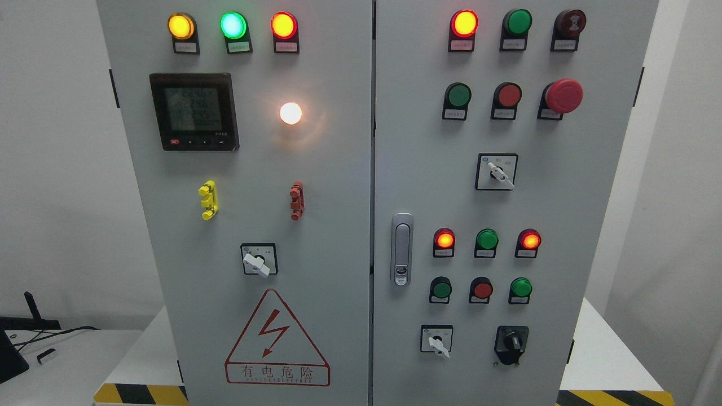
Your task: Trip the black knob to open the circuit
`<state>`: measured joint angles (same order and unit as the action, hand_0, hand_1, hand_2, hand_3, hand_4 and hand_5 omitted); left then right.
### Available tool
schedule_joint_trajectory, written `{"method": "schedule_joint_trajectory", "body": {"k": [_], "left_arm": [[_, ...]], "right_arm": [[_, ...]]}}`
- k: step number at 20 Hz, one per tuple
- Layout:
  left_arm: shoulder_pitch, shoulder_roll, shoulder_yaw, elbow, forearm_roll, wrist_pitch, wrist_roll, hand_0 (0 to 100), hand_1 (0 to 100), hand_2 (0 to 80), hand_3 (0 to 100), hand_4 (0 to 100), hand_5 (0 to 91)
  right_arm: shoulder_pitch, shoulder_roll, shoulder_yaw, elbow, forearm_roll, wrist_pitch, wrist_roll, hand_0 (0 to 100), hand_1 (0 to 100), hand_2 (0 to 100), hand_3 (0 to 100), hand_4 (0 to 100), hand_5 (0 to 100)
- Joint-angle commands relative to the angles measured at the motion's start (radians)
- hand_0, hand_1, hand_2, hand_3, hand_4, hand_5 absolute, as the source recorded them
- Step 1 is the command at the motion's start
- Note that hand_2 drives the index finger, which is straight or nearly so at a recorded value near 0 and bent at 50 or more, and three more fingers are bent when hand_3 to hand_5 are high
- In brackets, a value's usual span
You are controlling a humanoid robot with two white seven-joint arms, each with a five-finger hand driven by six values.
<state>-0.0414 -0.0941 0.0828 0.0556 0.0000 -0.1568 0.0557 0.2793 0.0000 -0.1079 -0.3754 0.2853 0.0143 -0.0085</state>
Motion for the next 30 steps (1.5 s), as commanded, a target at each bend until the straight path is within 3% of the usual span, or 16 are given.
{"method": "schedule_joint_trajectory", "body": {"k": [1, 4, 11, 13, 15, 17, 18, 20, 22, 27, 30], "left_arm": [[0.0, 0.0, 0.0, 0.0, -0.031, 0.0, 0.0, 12, 39, 0.0, 0, 0, 0.0], [0.0, -0.001, 0.0, 0.0, -0.031, 0.0, 0.0, 12, 39, 0.0, 0, 0, 0.0], [0.0, 0.0, 0.0, 0.0, -0.031, 0.0, 0.0, 12, 39, 0.0, 0, 0, 0.0], [0.0, -0.001, 0.0, 0.0, -0.031, 0.0, 0.0, 12, 39, 0.0, 0, 0, 0.0], [0.0, 0.0, 0.0, 0.001, -0.031, 0.0, 0.0, 12, 39, 0.0, 0, 0, 0.0], [0.0, -0.001, 0.0, 0.001, -0.031, 0.0, 0.0, 12, 39, 0.0, 0, 0, 0.0], [0.0, -0.001, 0.0, 0.001, -0.031, 0.0, 0.0, 12, 39, 0.0, 0, 0, 0.0], [0.0, -0.001, 0.0, 0.001, -0.031, 0.0, 0.0, 12, 39, 0.0, 0, 0, 0.0], [0.0, -0.001, 0.0, 0.0, -0.031, 0.0, 0.0, 12, 39, 0.0, 0, 0, 0.0], [0.0, 0.0, 0.0, 0.0, -0.031, 0.0, 0.0, 12, 39, 0.0, 0, 0, 0.0], [0.0, 0.0, 0.0, 0.0, -0.031, 0.0, 0.0, 12, 39, 0.0, 0, 0, 0.0]], "right_arm": [[0.041, -0.012, -0.004, -0.092, 0.0, -0.002, -0.004, 25, 40, 0, 30, 31, 30], [0.115, -0.012, -0.016, -0.242, 0.0, -0.014, -0.001, 25, 40, 0, 28, 31, 29], [0.259, 0.012, -0.018, -0.474, 0.0, -0.203, -0.007, 25, 48, 0, 27, 34, 30], [0.297, 0.015, -0.041, -0.522, 0.0, -0.302, -0.031, 25, 50, 0, 35, 37, 32], [0.343, 0.017, -0.07, -0.588, -0.002, -0.388, -0.044, 25, 52, 10, 41, 39, 35], [0.401, 0.04, -0.087, -0.698, -0.05, -0.483, -0.048, 25, 54, 15, 43, 42, 39], [0.421, 0.034, -0.082, -0.739, -0.079, -0.517, -0.059, 25, 57, 17, 44, 43, 42], [0.471, 0.02, -0.078, -0.828, -0.112, -0.588, -0.125, 24, 59, 20, 46, 47, 46], [0.474, 0.021, -0.079, -0.864, -0.117, -0.62, -0.156, 24, 60, 24, 53, 55, 57], [0.472, 0.021, -0.087, -0.927, -0.147, -0.862, -0.179, 24, 62, 34, 70, 73, 77], [0.472, 0.02, -0.082, -1.022, -0.147, -0.89, -0.232, 25, 62, 35, 71, 74, 77]]}}
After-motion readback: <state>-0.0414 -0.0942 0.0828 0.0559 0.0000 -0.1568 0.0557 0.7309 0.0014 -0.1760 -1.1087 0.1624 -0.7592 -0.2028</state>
